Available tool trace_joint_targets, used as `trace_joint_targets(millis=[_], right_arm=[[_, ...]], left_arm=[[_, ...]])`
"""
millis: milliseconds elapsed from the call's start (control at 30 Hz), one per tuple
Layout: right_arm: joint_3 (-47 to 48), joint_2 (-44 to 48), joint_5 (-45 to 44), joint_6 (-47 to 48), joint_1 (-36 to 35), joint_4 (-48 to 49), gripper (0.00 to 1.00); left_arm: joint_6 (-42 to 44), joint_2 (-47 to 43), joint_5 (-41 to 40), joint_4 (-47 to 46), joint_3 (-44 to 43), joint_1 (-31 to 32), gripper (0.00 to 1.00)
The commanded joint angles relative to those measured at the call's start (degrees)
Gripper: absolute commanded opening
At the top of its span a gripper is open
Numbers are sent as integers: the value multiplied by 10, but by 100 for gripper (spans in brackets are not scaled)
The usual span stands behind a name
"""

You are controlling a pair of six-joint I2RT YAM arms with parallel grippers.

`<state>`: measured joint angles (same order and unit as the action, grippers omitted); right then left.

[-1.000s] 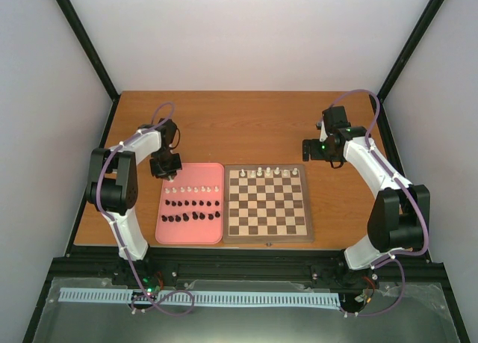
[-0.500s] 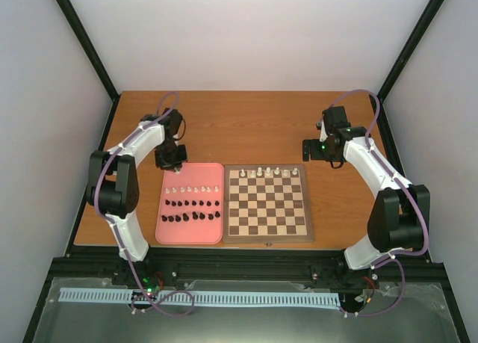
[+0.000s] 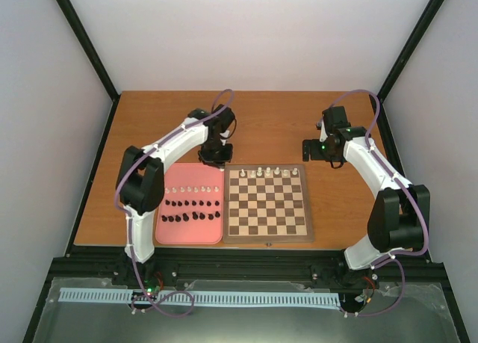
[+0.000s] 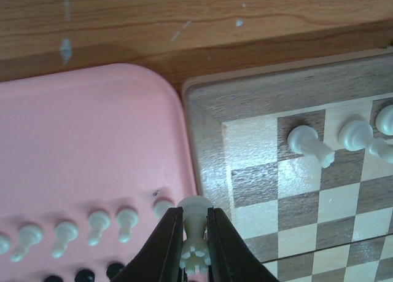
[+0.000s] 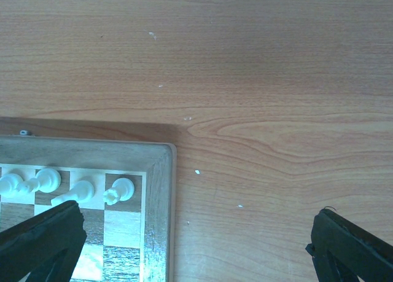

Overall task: Set up the chess pieces on the board
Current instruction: Place the chess piece on the chessboard.

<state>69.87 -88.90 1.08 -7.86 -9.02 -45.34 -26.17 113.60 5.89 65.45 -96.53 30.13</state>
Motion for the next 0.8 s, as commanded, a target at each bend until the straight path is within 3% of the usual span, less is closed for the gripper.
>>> trace_joint_targets(millis=[0, 333, 767], right_arm=[[1, 13, -1, 0, 5, -7, 100], [0, 15, -4, 1, 5, -10, 100], [-6, 13, -4, -1, 5, -5, 100]], left_arm=[[-6, 36, 3, 26, -49, 30, 3], [-4, 99, 10, 22, -104, 44, 3], [-1, 113, 14, 18, -99, 46, 3]])
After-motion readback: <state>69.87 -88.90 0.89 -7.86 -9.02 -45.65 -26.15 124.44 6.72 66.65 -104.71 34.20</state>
